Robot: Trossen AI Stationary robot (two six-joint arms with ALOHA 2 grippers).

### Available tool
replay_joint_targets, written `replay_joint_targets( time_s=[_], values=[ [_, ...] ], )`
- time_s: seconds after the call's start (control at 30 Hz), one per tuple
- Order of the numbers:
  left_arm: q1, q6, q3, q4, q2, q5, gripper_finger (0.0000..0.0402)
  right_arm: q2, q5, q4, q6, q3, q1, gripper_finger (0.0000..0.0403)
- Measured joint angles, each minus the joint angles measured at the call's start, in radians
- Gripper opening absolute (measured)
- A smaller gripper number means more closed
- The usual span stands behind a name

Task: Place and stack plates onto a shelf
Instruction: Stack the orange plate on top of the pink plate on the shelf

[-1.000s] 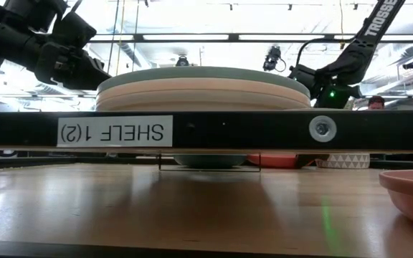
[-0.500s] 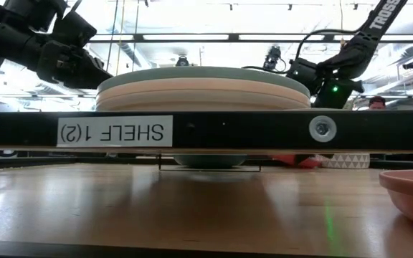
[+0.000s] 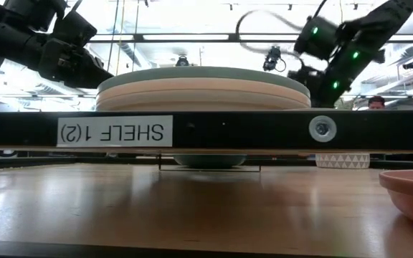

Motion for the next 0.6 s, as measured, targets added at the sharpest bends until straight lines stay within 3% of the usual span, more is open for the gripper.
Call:
replay_joint_targets(
  time_s=[0.17,0.3,0.6],
  values=[
    [0.000,-0.003,0.000,0.000,0.000,-0.020,0.0013,-0.077,0.098,-0.032,0.032,0.040,0.104,0.0023],
    [0.000,-0.082,0.000,0.009,0.000,-0.141,0.0013,-0.098,0.175,-0.085,0.035,0.108,0.178,0.0023],
    [0.000,-0.162,0.000,-0.096,0.000,-0.160,0.0023,-0.099,0.191,-0.110,-0.011,0.253,0.333,0.0024]
  ],
)
